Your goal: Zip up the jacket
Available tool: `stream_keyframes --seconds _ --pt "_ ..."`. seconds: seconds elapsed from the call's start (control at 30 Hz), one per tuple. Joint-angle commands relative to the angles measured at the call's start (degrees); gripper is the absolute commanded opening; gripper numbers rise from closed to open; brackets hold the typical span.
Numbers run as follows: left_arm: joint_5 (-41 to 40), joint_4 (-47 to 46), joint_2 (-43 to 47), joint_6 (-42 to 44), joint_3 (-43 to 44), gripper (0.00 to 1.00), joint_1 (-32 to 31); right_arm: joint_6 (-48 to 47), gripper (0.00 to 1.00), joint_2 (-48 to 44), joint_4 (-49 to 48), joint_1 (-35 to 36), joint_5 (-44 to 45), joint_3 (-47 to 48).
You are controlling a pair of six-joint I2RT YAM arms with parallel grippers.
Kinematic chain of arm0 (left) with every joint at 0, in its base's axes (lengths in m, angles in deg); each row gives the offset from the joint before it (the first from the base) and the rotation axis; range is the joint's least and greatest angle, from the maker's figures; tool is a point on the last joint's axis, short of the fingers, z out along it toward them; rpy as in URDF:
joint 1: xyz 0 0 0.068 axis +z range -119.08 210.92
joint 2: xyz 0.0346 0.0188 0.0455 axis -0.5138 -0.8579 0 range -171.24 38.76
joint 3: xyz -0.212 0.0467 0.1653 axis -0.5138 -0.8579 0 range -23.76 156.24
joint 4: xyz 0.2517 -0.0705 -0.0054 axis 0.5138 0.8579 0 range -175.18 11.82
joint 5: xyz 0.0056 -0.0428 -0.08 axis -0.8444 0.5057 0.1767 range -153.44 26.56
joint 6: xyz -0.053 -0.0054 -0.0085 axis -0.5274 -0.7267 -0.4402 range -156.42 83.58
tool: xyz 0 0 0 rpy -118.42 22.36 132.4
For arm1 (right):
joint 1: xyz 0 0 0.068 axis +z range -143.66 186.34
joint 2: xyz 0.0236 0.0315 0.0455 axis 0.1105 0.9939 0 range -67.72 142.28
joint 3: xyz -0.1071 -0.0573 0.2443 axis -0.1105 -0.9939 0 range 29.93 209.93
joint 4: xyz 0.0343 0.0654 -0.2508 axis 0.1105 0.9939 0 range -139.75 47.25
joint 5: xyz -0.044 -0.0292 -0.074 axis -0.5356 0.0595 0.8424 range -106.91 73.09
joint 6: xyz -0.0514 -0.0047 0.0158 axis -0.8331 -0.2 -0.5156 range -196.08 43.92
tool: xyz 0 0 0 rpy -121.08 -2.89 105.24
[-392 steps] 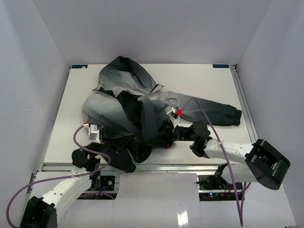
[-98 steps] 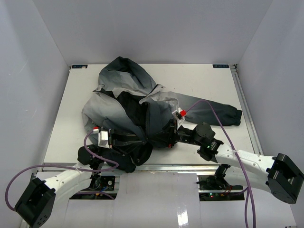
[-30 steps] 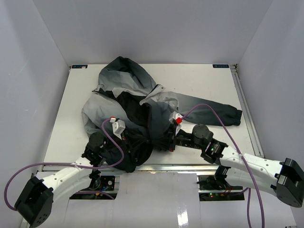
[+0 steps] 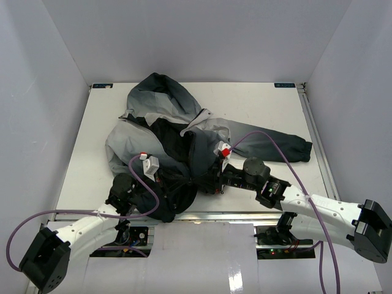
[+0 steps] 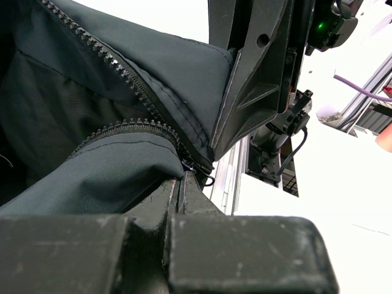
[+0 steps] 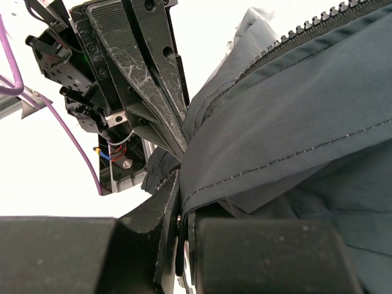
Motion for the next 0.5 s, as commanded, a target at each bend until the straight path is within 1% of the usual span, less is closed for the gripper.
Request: stream_keyframes --seconds 0.0,0.2,0.4,0.47 --pt "5.6 0.5 0.3 -1.5 -0.9 0.00 -0.6 -1.5 0.08 -0.4 -4.7 -0.4 5.4 3.7" --pt "4.2 1.7 2.1 -1.6 -0.7 0.00 -0.6 -0.8 0.08 -2.5 -5.7 -0.4 5.7 0.2" --pt "3.5 1.7 2.4 -2.2 -0.5 0.00 -0.6 -0.7 0.08 -2.3 -5.7 -0.4 4.5 0.3" --pt "2.5 2.5 2.5 -2.5 0.0 0.03 -0.6 -0.6 0.08 -2.3 -6.2 -0.4 4.2 -0.3"
